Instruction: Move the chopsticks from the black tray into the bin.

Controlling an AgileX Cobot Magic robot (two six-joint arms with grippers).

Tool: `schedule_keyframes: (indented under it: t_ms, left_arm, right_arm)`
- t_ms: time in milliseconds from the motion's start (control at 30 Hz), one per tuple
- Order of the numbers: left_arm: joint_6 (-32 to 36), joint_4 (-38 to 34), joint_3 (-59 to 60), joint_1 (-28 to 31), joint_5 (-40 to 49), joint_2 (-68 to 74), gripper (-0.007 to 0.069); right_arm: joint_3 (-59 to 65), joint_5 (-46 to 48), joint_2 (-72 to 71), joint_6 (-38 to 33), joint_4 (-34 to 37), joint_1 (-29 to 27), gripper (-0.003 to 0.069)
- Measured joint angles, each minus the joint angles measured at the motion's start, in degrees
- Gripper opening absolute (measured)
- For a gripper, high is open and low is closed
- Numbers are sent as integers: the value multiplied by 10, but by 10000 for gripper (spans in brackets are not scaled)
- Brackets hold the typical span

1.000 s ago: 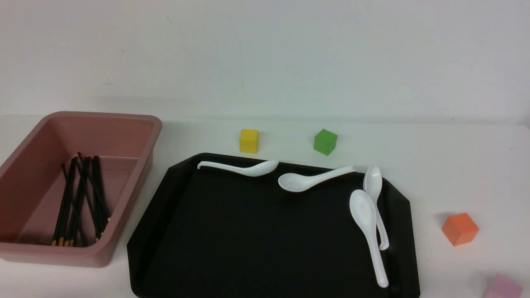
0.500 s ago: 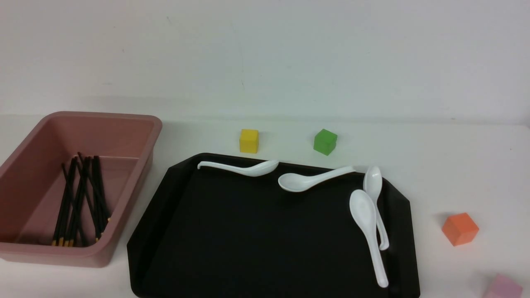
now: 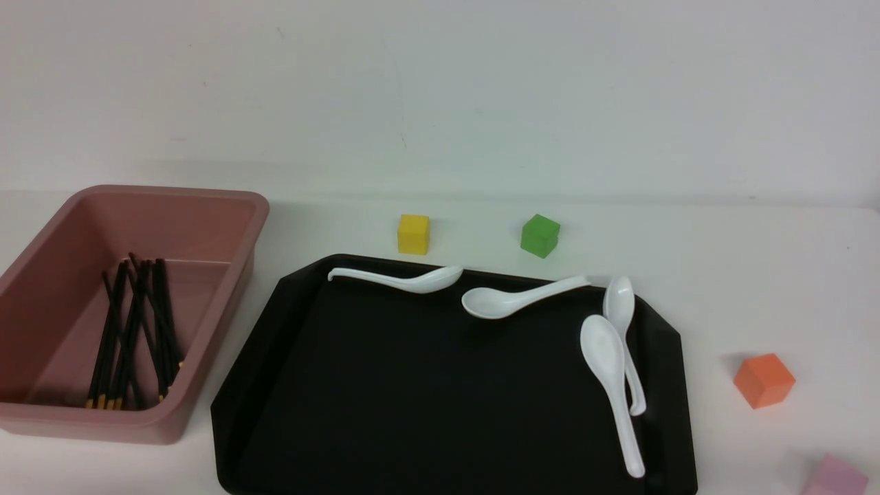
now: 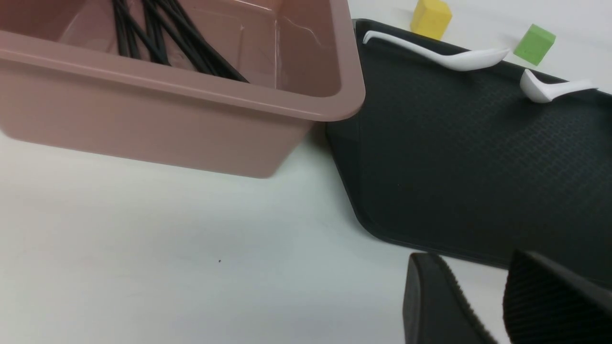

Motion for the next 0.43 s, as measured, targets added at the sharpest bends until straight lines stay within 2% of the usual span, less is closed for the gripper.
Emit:
schedule_keyframes:
  t_ms: [433]
  left_arm:
    - [0,0,0,0,0,0,239]
  right_arm:
    - [0,0,0,0,0,0,114]
